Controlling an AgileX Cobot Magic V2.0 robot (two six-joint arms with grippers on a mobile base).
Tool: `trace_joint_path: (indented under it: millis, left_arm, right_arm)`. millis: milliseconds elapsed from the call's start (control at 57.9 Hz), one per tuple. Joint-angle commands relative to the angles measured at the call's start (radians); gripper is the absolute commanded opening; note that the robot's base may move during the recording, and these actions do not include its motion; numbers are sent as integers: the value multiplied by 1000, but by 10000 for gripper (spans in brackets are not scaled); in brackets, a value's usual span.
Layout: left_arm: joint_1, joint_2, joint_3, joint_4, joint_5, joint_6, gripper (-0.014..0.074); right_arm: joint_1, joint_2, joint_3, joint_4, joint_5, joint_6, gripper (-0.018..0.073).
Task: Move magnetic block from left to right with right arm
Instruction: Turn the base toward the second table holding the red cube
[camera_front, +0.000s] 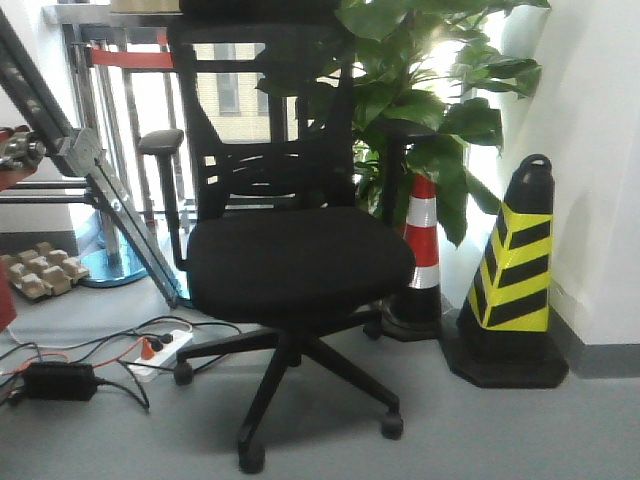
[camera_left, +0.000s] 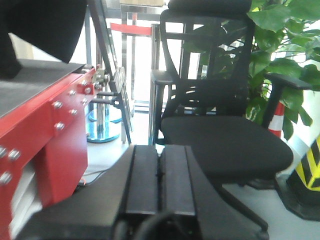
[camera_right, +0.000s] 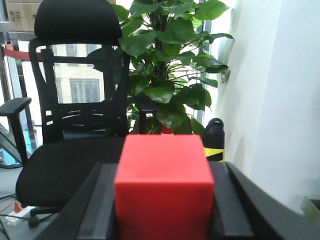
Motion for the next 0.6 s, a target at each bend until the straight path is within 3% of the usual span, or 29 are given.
trace_joint_path:
  millis: [0,588]
  left_arm:
    - [-5,-9,7,-3,-78,-7,-126]
    - [-5,-9,7,-3,-78,-7,-126]
  right_arm:
    - [-5,8,-30,-7,-89,-11,328]
    - [-5,8,-30,-7,-89,-11,328]
